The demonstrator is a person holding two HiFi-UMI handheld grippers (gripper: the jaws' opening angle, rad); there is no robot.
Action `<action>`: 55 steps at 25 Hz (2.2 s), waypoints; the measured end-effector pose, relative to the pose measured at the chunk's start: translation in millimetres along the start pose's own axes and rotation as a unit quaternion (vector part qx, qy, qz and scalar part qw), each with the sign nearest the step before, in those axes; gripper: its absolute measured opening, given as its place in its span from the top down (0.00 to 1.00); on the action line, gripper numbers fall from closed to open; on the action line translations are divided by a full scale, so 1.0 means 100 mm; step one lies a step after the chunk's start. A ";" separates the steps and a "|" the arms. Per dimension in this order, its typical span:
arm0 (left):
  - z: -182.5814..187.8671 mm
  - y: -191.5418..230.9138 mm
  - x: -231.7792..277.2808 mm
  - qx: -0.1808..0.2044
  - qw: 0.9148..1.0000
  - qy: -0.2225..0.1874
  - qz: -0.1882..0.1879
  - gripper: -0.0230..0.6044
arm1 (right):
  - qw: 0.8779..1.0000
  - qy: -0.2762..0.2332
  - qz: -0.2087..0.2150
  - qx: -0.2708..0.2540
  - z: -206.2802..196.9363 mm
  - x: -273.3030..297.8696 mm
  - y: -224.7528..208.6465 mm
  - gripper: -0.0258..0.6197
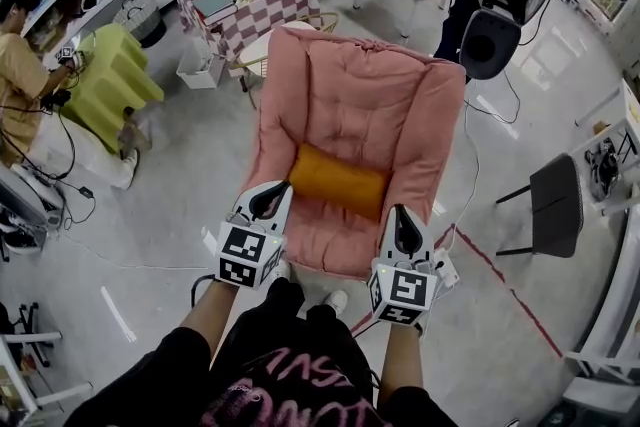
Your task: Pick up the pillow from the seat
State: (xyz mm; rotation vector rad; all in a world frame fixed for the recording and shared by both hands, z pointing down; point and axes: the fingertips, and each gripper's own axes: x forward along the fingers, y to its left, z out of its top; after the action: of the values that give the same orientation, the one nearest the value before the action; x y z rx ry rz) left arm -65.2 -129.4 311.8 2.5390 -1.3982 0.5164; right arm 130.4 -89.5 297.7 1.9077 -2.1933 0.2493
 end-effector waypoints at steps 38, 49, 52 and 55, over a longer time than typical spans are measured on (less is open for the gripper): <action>-0.75 0.29 0.92 -0.040 0.996 0.075 -0.026 0.95 | 0.996 0.081 -0.028 0.030 -0.82 0.74 -0.17 0.93; -1.09 0.34 1.20 -0.043 0.992 0.112 -0.031 0.95 | 0.994 0.108 -0.017 0.021 -1.14 1.02 -0.15 0.93; -1.15 0.35 1.31 -0.045 0.992 0.117 -0.034 0.95 | 0.993 0.113 -0.028 0.031 -1.23 1.11 -0.20 0.93; -1.25 0.35 1.41 -0.044 0.991 0.124 -0.036 0.95 | 0.991 0.120 -0.047 0.032 -1.35 1.19 -0.30 0.93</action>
State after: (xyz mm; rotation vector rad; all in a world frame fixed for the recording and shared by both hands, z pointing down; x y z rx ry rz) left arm -51.4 -216.2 482.2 2.3513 -1.2099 0.7111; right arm 152.3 -170.0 460.2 1.8976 -1.9560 0.5085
